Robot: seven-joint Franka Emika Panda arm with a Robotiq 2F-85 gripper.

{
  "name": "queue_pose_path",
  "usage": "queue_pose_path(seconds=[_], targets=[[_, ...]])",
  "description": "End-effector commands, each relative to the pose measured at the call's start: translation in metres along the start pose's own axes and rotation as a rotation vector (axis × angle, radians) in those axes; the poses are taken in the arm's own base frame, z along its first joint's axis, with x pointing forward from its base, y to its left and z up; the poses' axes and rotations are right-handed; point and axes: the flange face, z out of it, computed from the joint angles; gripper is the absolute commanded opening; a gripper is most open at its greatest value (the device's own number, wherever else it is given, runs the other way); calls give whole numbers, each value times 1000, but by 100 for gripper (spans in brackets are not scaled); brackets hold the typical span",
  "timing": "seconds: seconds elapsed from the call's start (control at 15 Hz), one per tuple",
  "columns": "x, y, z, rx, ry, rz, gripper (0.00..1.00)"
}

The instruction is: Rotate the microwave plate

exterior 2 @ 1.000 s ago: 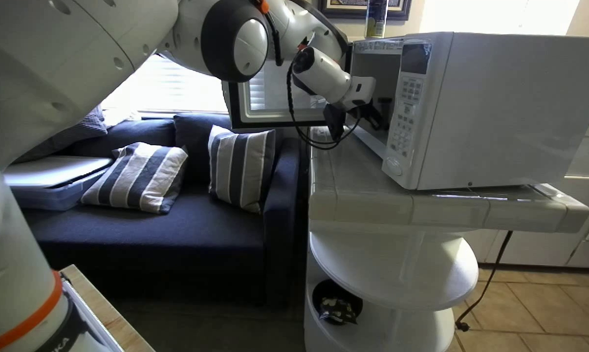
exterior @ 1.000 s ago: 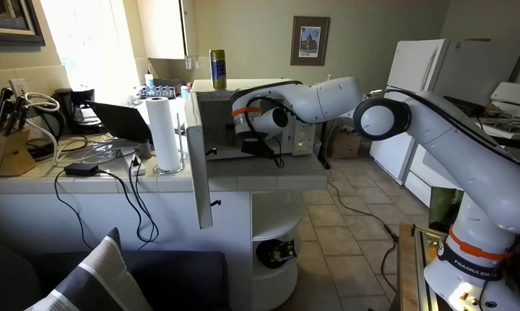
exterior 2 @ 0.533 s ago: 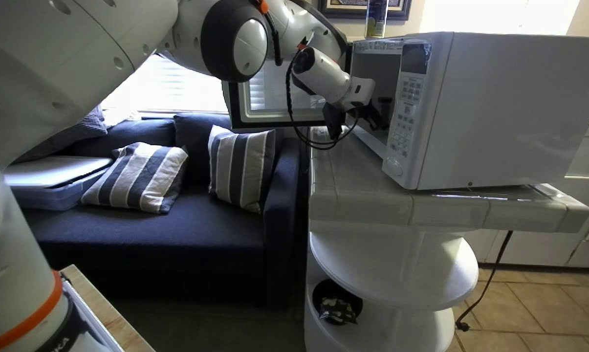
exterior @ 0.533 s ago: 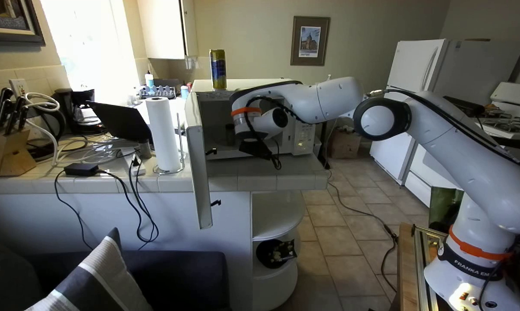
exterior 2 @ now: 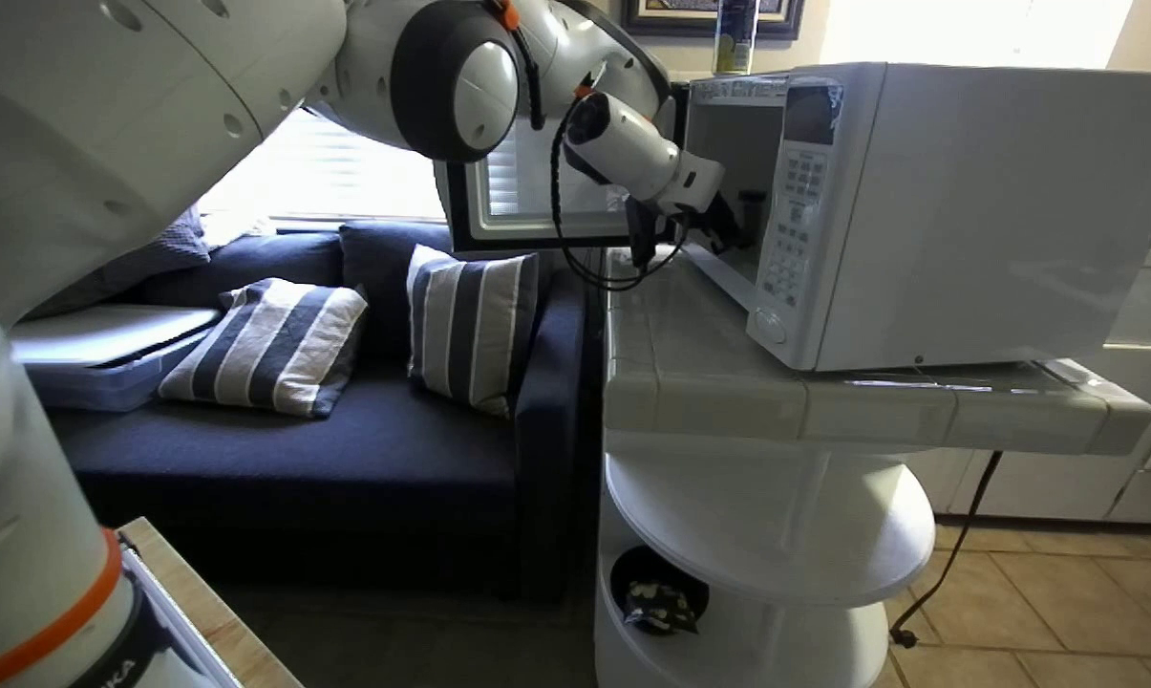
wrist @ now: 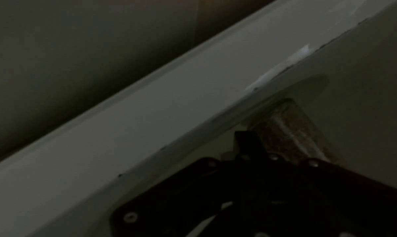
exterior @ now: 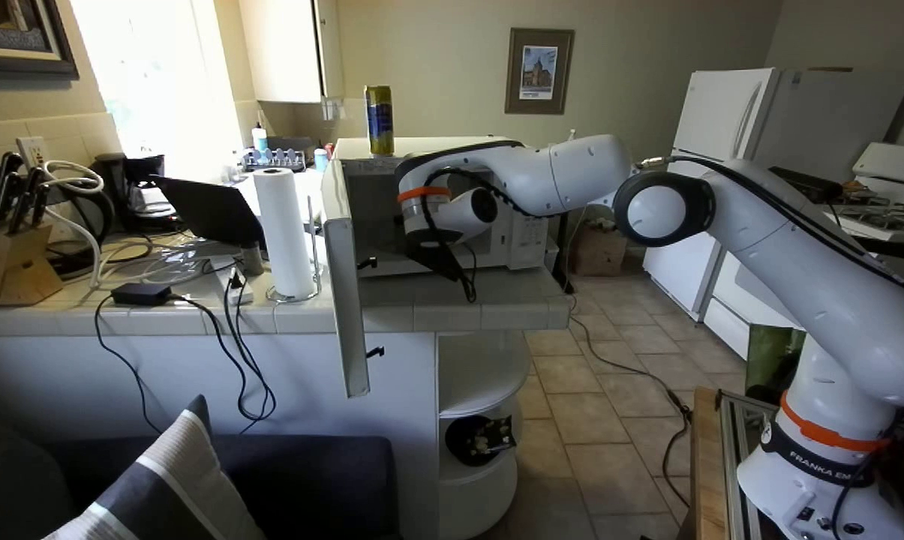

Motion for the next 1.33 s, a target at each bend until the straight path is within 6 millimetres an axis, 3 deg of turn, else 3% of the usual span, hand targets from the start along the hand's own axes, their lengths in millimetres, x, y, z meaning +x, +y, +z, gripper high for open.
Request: queue_pose_path(seconds=[0.0, 0.53, 1.27], targets=[[-6, -8, 6, 42, -2, 65, 0], [-6, -10, 6, 48, -5, 120, 0], [7, -8, -18, -39, 72, 93, 0]])
